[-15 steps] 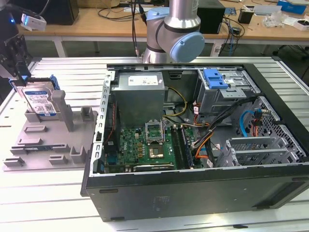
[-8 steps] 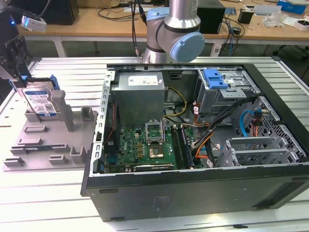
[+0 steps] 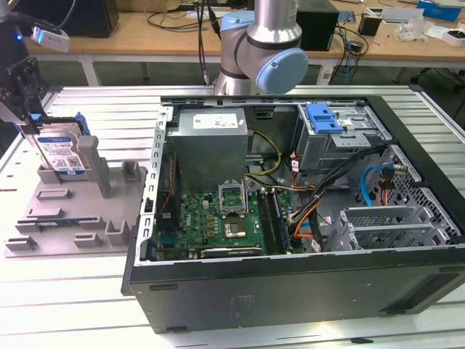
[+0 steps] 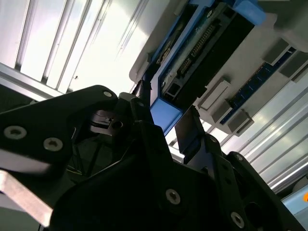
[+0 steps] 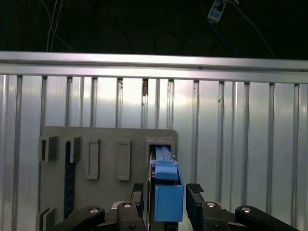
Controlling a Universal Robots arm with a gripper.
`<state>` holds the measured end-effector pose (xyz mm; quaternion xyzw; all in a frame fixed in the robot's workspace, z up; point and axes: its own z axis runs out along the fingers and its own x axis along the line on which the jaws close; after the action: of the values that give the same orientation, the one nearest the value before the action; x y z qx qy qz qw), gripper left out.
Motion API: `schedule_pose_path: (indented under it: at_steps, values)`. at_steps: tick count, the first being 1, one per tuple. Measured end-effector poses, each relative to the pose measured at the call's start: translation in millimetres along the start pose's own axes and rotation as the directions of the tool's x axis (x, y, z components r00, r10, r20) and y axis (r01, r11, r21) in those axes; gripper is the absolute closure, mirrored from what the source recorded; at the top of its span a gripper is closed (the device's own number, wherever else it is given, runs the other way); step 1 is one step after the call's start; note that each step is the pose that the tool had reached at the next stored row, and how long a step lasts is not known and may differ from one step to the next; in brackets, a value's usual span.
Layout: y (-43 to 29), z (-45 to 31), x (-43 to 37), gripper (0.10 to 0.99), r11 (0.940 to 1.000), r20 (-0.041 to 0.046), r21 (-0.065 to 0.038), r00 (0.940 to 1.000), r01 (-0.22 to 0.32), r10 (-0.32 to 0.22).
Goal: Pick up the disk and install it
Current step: 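Pick up the disk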
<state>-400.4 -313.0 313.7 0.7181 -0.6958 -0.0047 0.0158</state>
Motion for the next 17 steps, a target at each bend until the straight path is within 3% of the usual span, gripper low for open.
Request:
schedule_pose_path:
  at_steps: [17]
  values:
    - [-0.2,6.9,1.4,0.604,0.9999,0.0005,0.000,0.9999,-0.014,0.014]
